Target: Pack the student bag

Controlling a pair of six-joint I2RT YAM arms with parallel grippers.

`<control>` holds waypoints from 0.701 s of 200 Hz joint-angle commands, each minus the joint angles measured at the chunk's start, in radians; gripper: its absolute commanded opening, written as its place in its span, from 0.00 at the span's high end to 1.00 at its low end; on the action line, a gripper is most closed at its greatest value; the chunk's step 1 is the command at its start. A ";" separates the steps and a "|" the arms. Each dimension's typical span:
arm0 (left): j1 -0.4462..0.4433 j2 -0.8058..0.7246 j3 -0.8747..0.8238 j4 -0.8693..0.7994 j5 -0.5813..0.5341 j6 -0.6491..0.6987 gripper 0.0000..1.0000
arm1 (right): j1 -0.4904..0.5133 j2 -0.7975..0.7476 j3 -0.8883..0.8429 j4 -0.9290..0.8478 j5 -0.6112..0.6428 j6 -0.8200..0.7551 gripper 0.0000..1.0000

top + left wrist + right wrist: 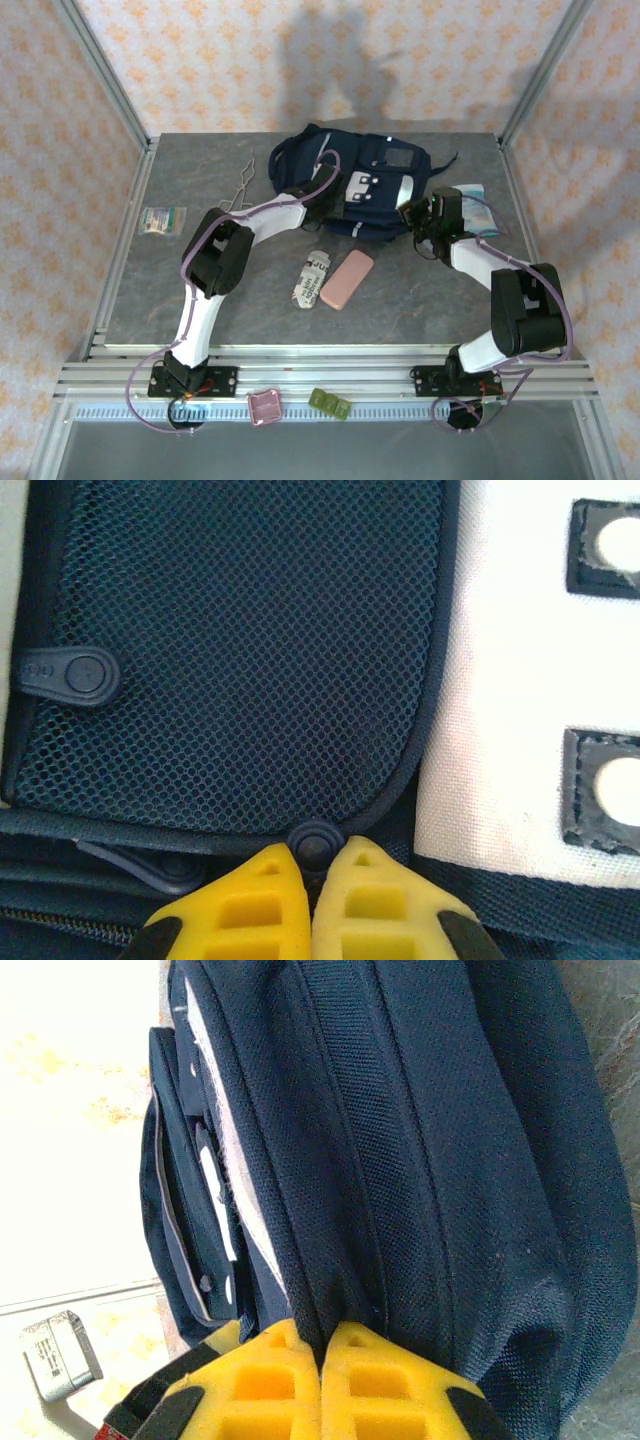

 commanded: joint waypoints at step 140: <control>0.103 -0.435 -0.626 0.553 0.020 -0.163 1.00 | -0.035 -0.024 -0.036 0.010 0.053 -0.012 1.00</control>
